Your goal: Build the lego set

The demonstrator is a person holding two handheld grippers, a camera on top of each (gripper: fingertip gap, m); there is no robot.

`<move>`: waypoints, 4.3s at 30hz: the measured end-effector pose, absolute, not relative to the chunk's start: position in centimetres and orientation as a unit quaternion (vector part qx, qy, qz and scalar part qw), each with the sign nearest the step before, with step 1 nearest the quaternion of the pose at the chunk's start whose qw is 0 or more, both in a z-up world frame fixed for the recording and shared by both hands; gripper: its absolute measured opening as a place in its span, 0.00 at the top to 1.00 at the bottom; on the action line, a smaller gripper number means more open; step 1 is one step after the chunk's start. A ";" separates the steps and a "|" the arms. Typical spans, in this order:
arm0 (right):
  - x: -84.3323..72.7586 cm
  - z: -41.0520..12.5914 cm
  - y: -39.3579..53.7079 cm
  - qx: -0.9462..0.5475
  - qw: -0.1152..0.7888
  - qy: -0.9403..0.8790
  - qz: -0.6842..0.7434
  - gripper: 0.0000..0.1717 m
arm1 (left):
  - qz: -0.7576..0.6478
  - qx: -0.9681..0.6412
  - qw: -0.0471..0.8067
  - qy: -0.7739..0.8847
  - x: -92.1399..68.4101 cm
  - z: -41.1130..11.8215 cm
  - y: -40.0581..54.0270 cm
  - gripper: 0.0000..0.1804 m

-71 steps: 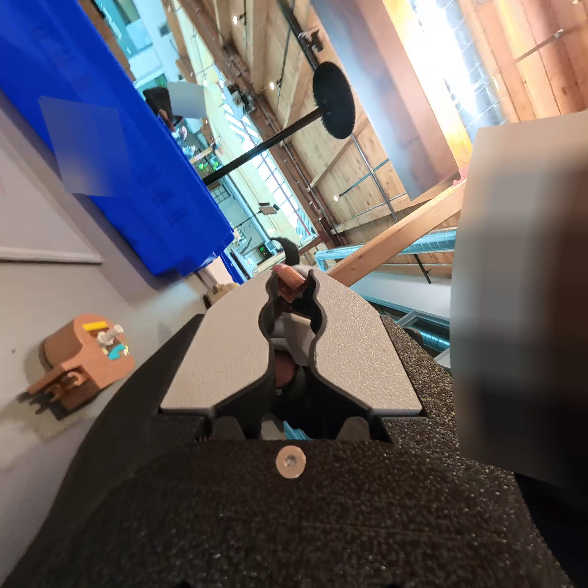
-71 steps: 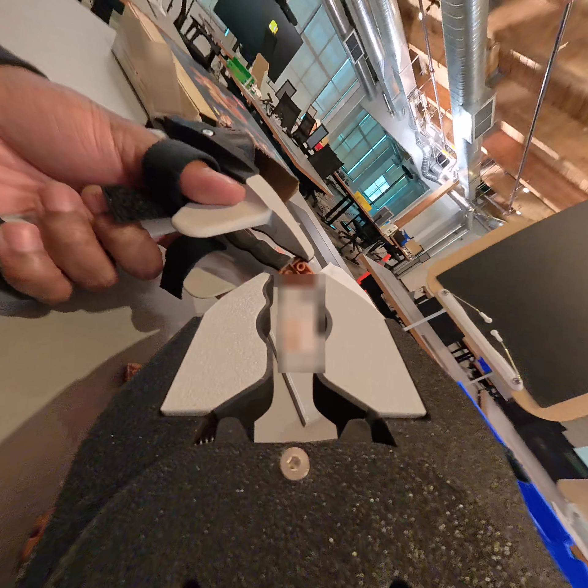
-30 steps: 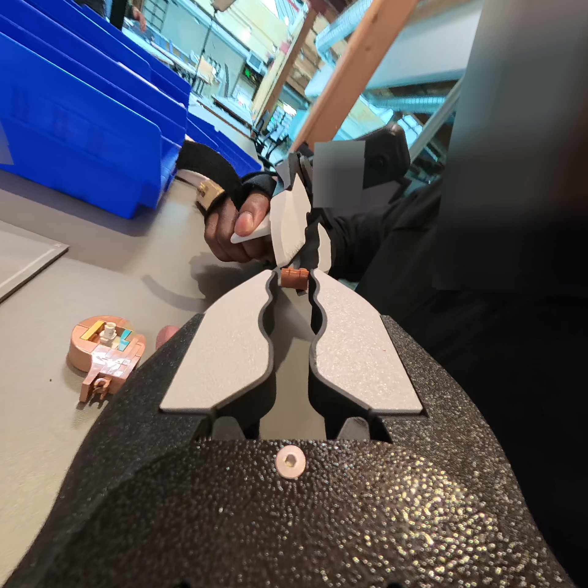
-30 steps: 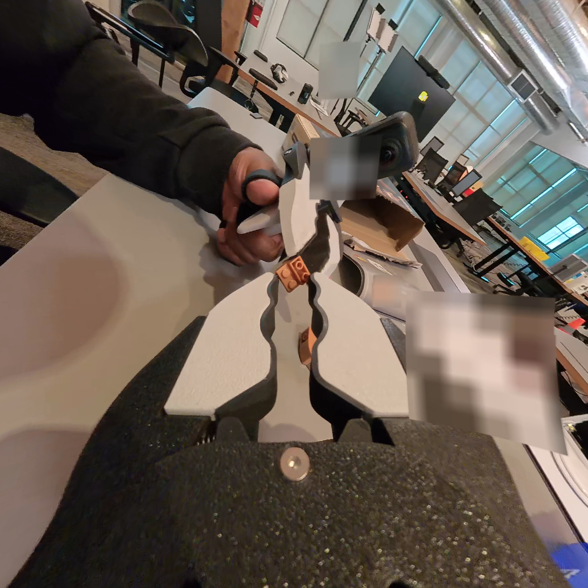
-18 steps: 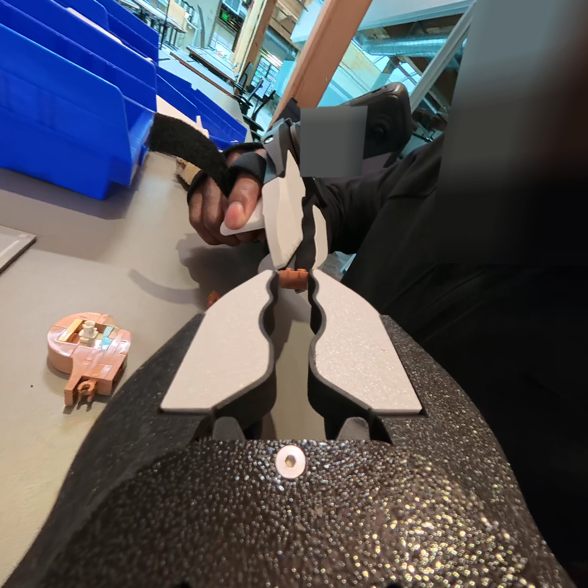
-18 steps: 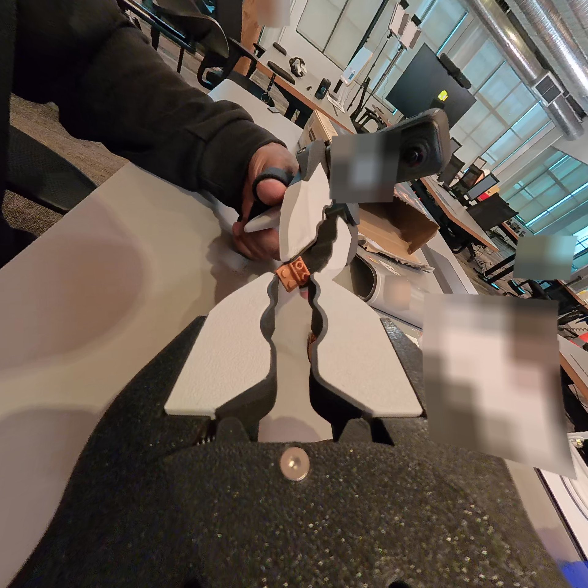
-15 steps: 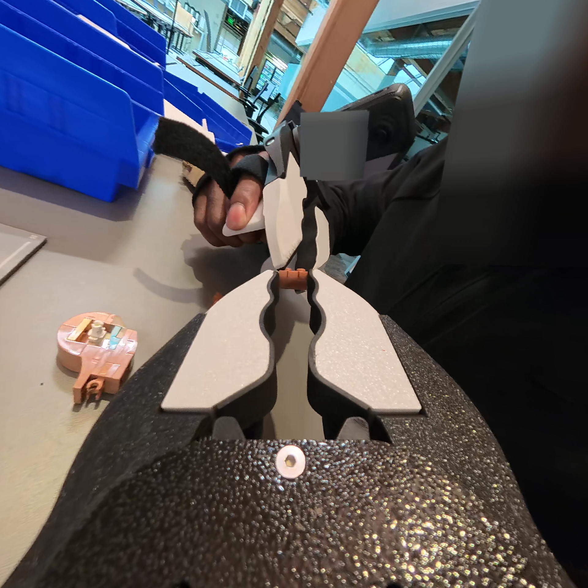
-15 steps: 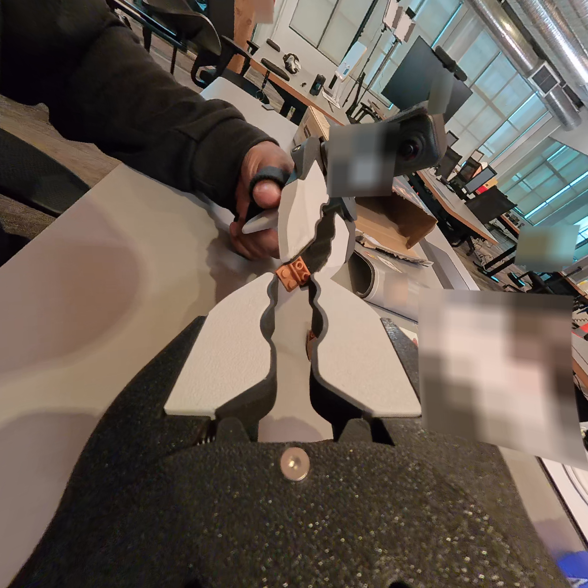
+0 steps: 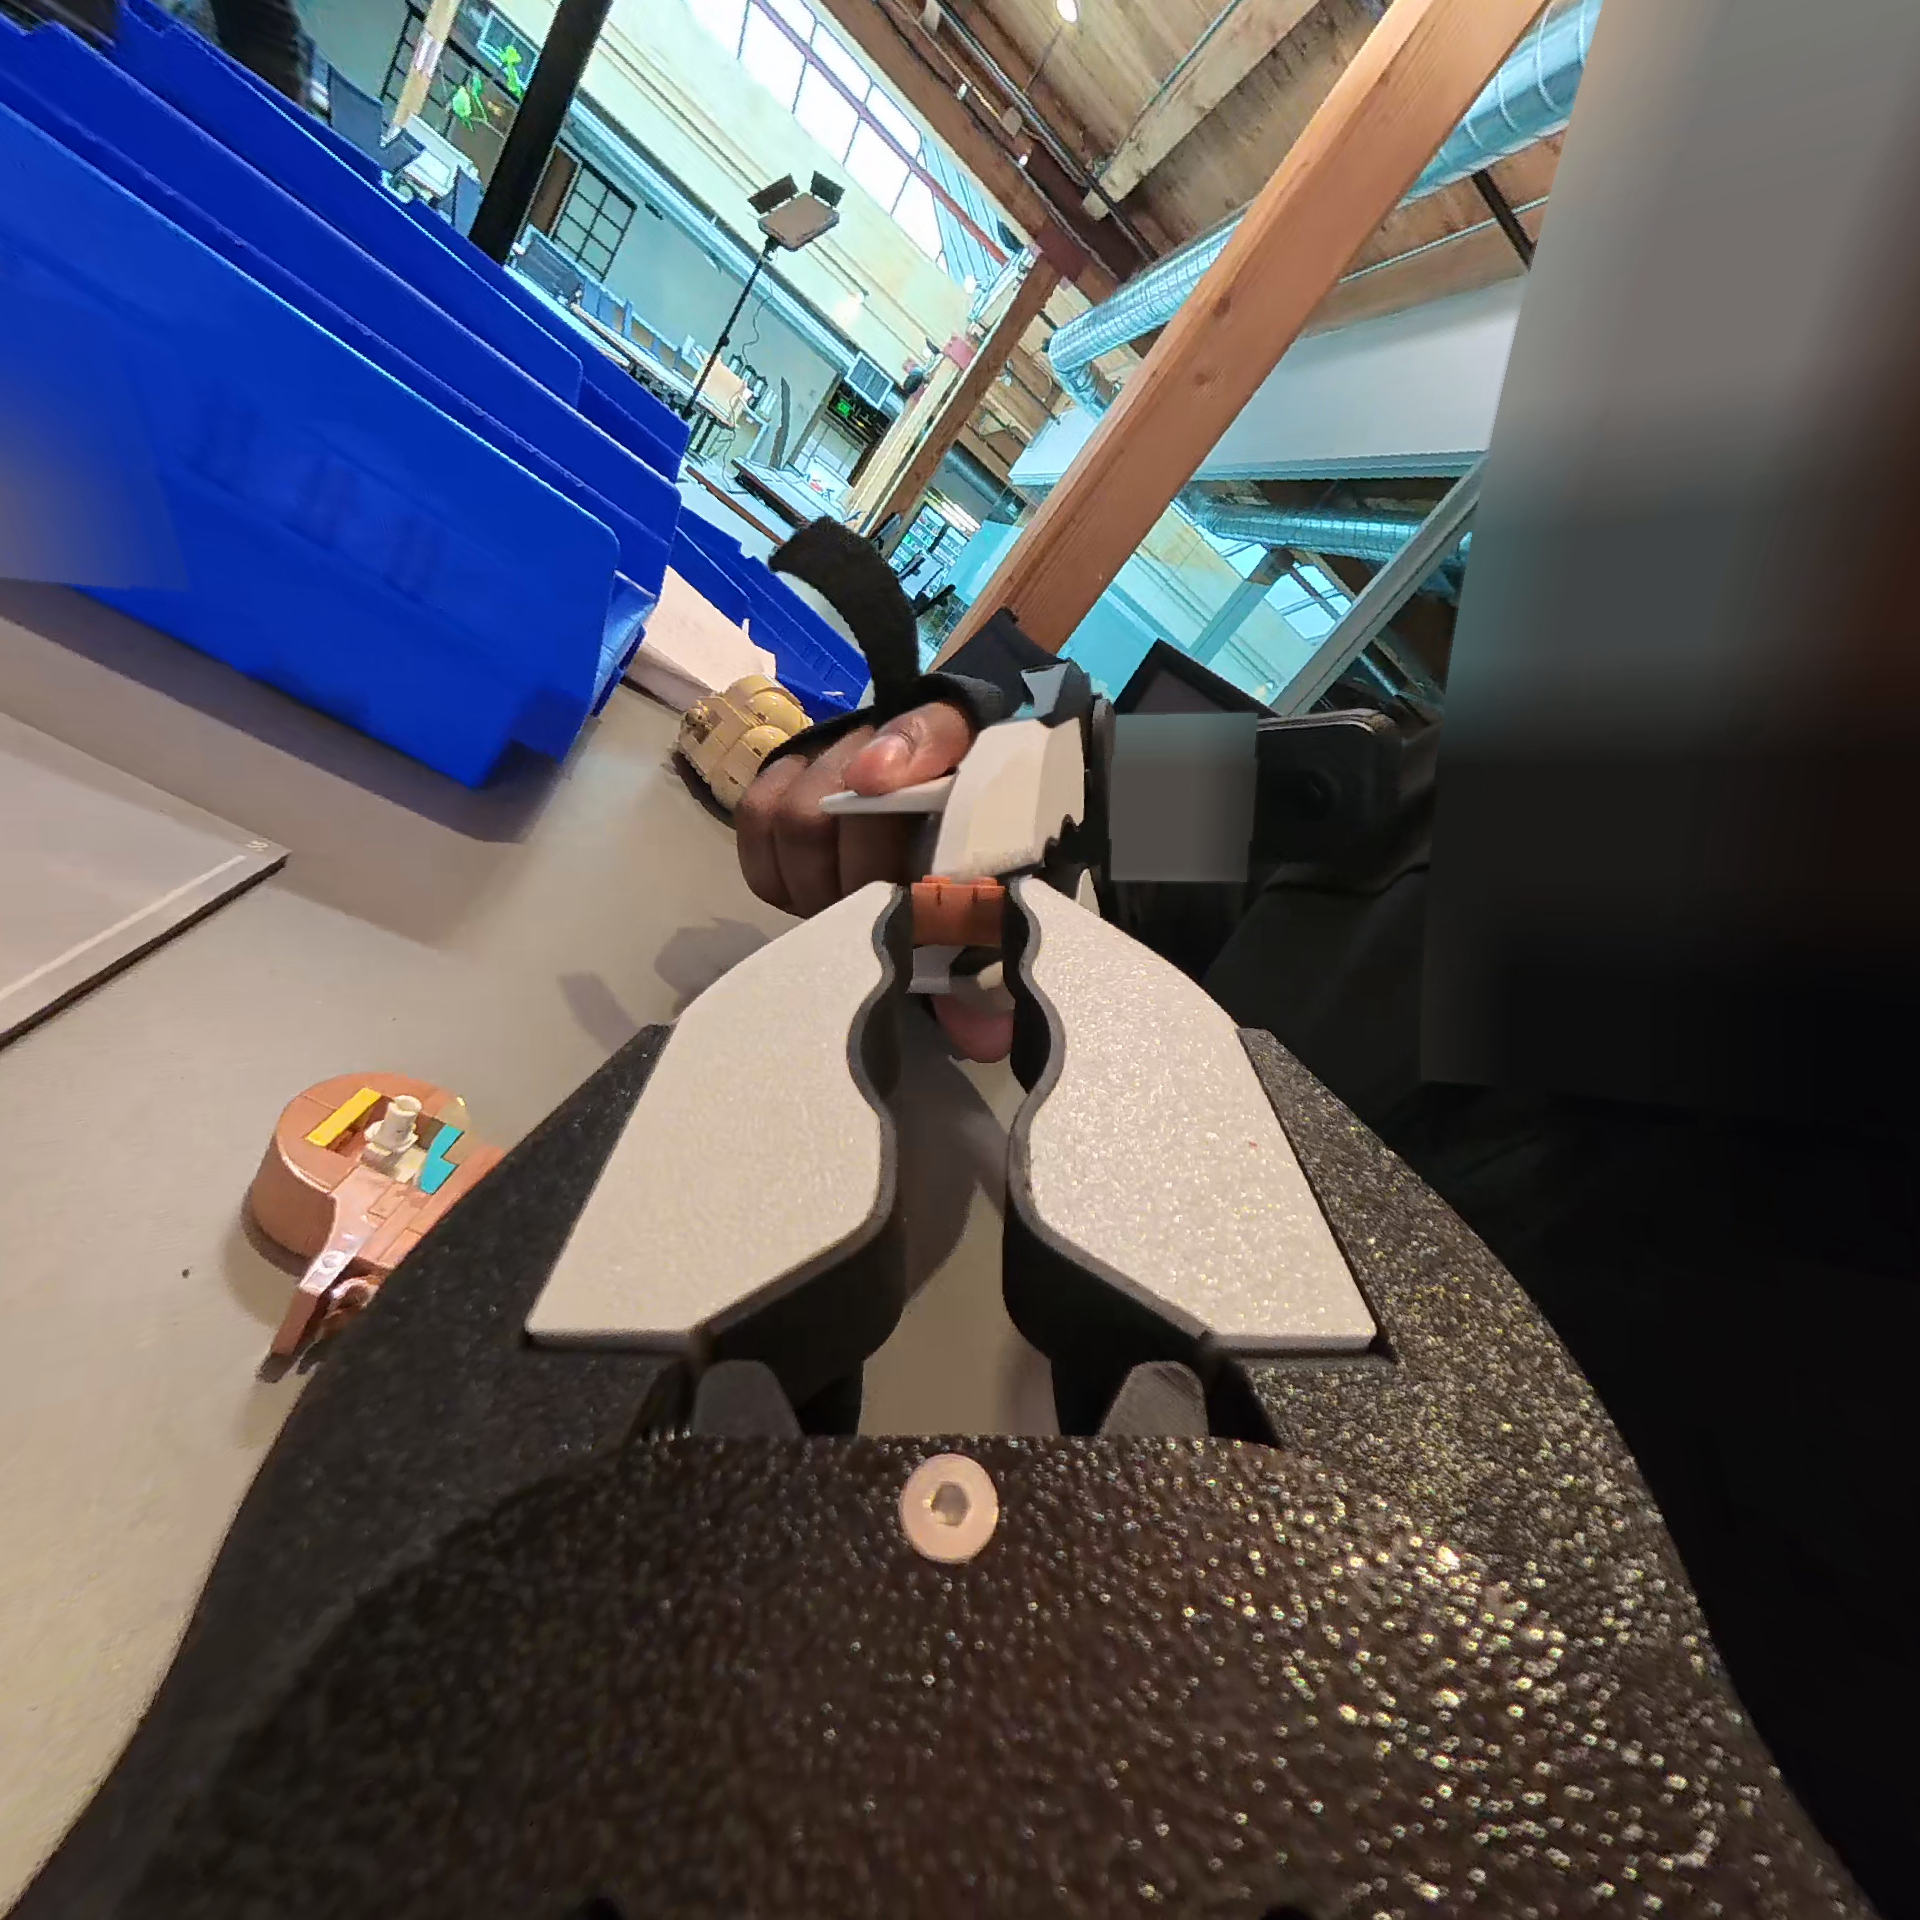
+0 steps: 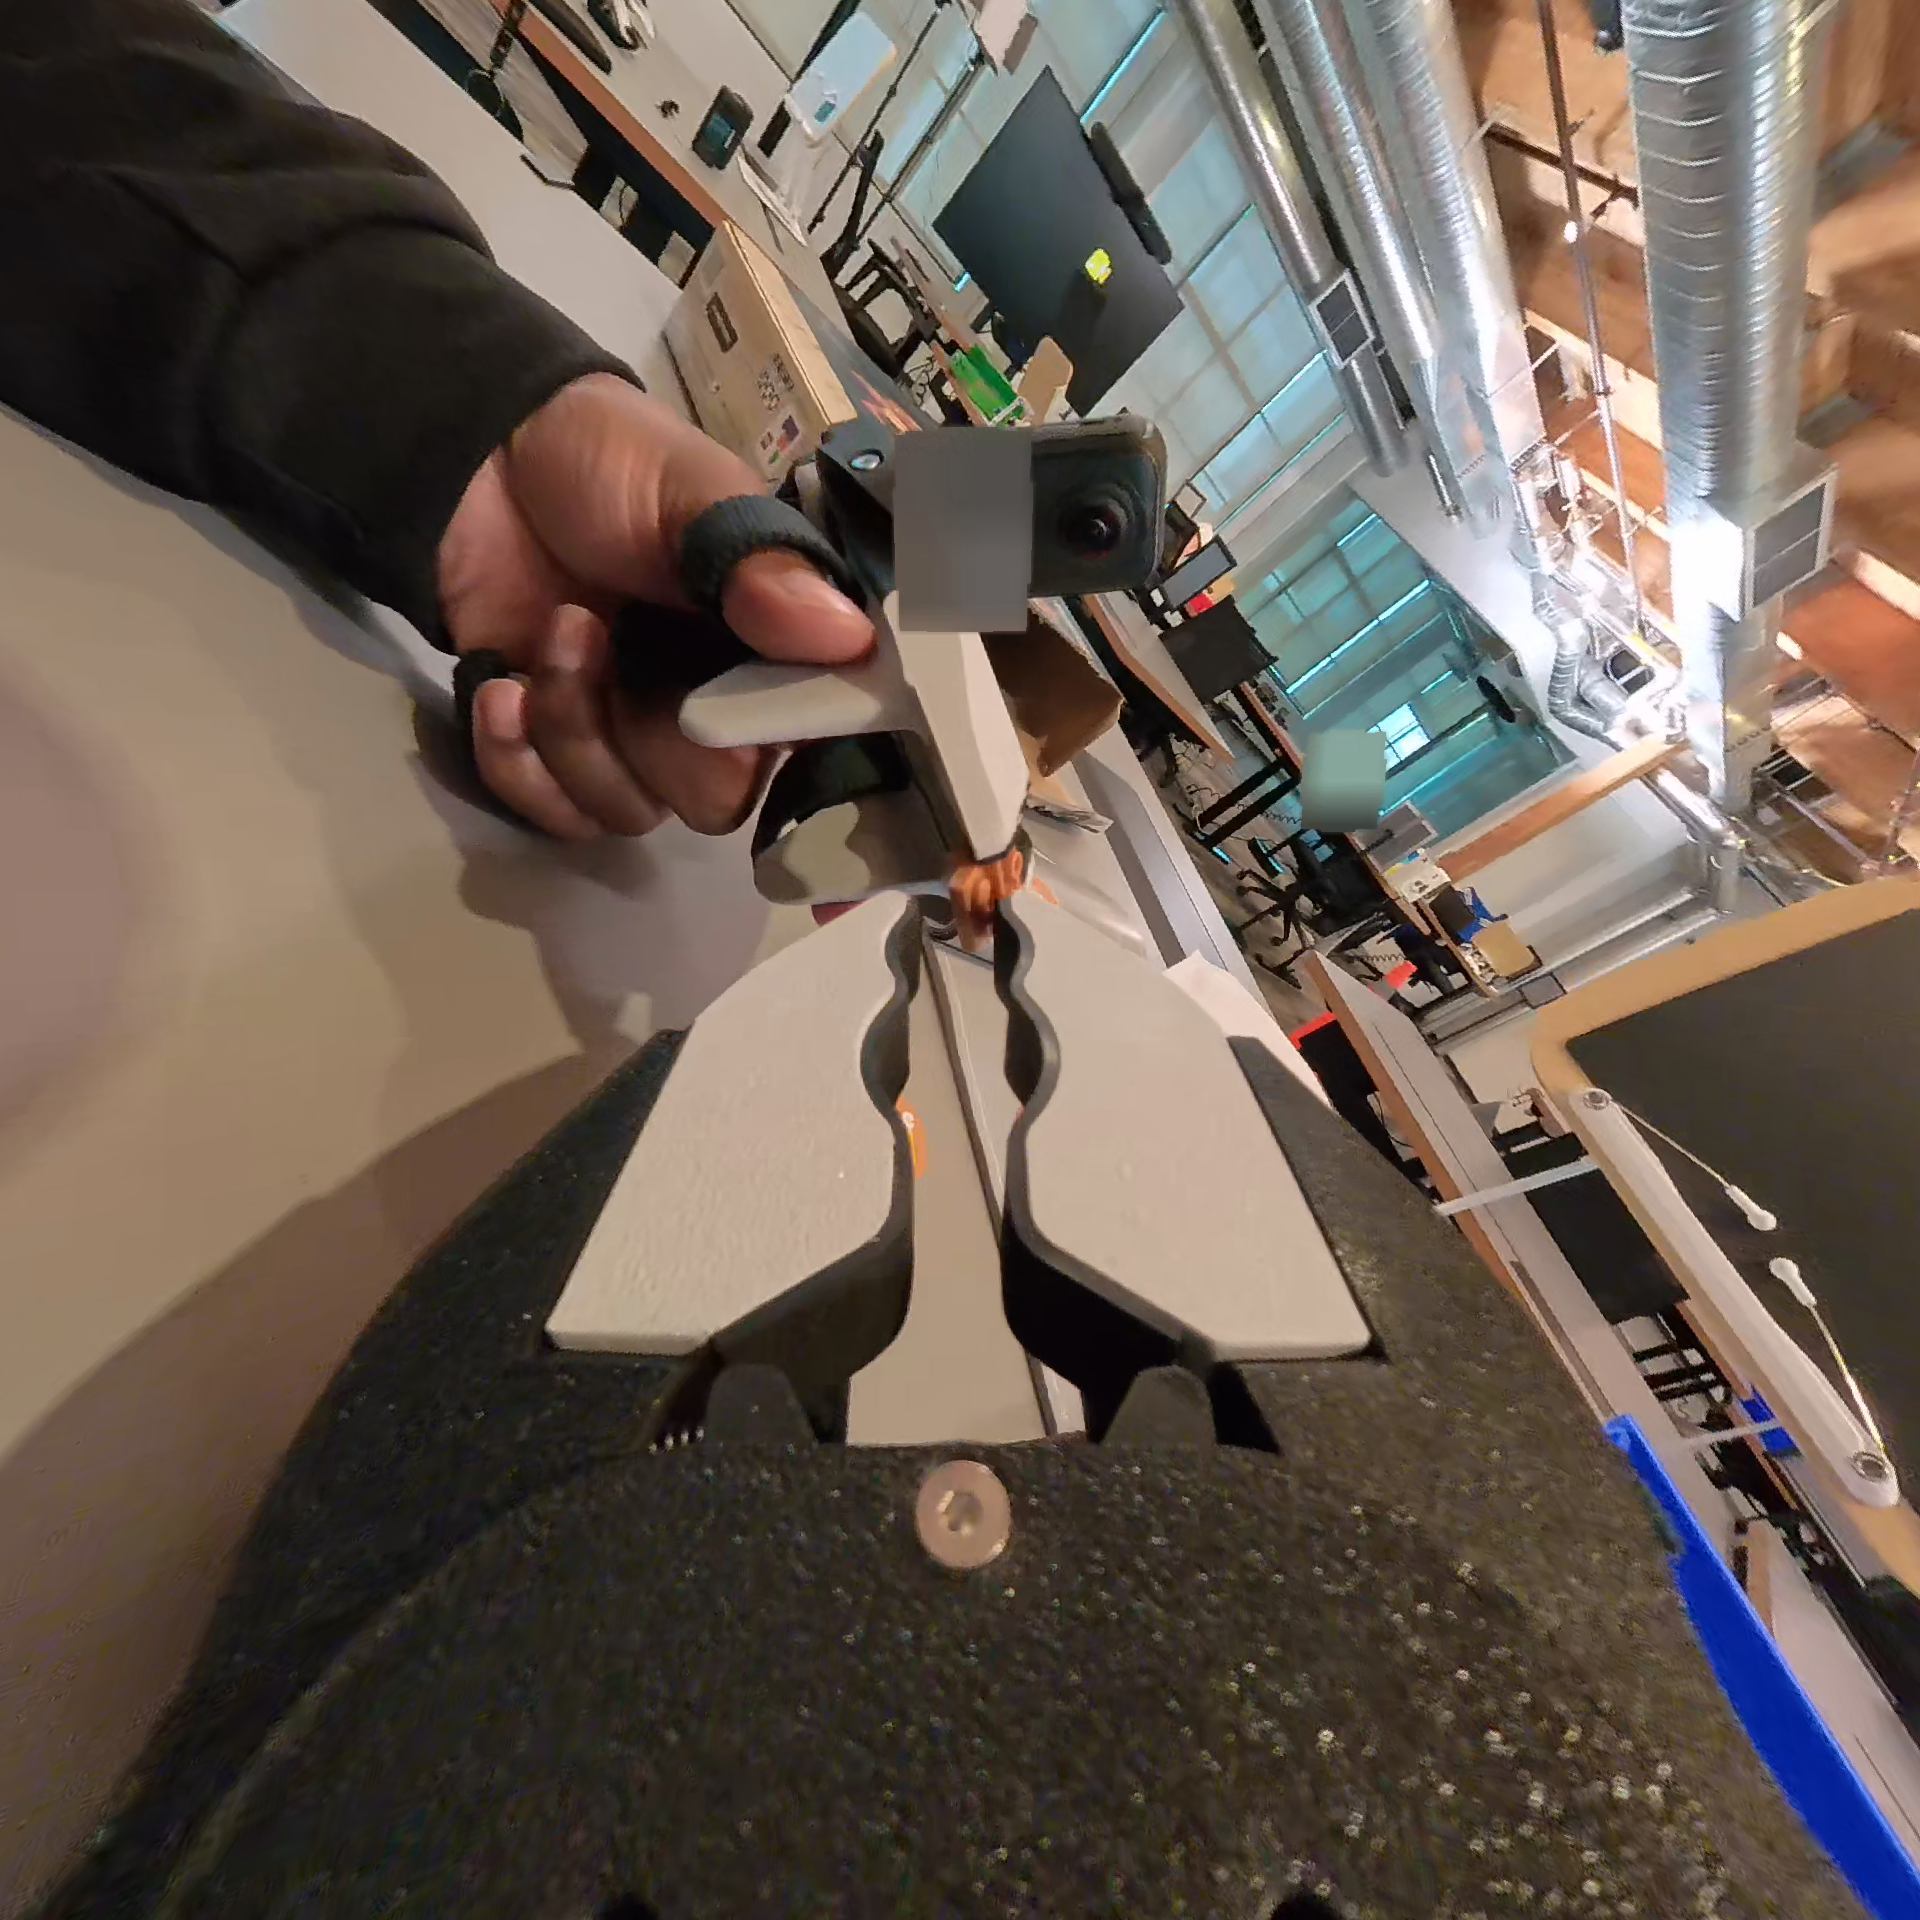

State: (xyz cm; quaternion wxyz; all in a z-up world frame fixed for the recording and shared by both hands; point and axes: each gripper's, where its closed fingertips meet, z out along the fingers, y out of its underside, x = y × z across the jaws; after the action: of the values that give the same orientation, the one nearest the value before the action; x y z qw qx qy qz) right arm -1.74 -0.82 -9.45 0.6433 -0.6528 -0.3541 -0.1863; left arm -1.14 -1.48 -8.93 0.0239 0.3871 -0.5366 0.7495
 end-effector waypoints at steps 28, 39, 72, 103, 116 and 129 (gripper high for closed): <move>-2.9 -9.2 -2.2 -0.613 0.644 -0.426 -0.164 0.98 | 0.729 0.365 0.082 -0.573 -2.6 -9.5 -3.3 0.91; -1.2 -16.0 -2.2 -0.819 0.458 -0.335 0.083 0.79 | 0.632 0.374 -0.109 -0.670 -1.6 -11.3 0.0 0.91; -1.6 -10.5 -1.2 -0.751 0.586 -0.191 0.237 0.91 | 0.705 0.354 -0.087 -0.609 -1.6 -9.6 -0.7 0.91; -2.2 -10.7 -1.4 -0.748 0.570 -0.174 0.293 0.91 | 0.681 0.347 -0.065 -0.641 -2.2 -10.5 -1.6 0.90; -2.2 -11.0 -1.3 -0.756 0.568 -0.182 0.270 0.91 | 0.662 0.350 -0.077 -0.658 -2.1 -10.9 -1.7 0.90; -2.0 -11.8 -1.2 -0.774 0.551 -0.192 0.245 0.91 | 0.633 0.352 -0.100 -0.682 -2.0 -11.6 -1.4 0.91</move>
State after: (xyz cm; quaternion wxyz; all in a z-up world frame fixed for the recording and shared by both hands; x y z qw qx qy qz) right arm -1.95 -1.21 -11.84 0.5506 -0.7743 -0.1923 0.2455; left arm -1.96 -1.39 -11.58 -0.1002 0.3520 -0.6822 0.6330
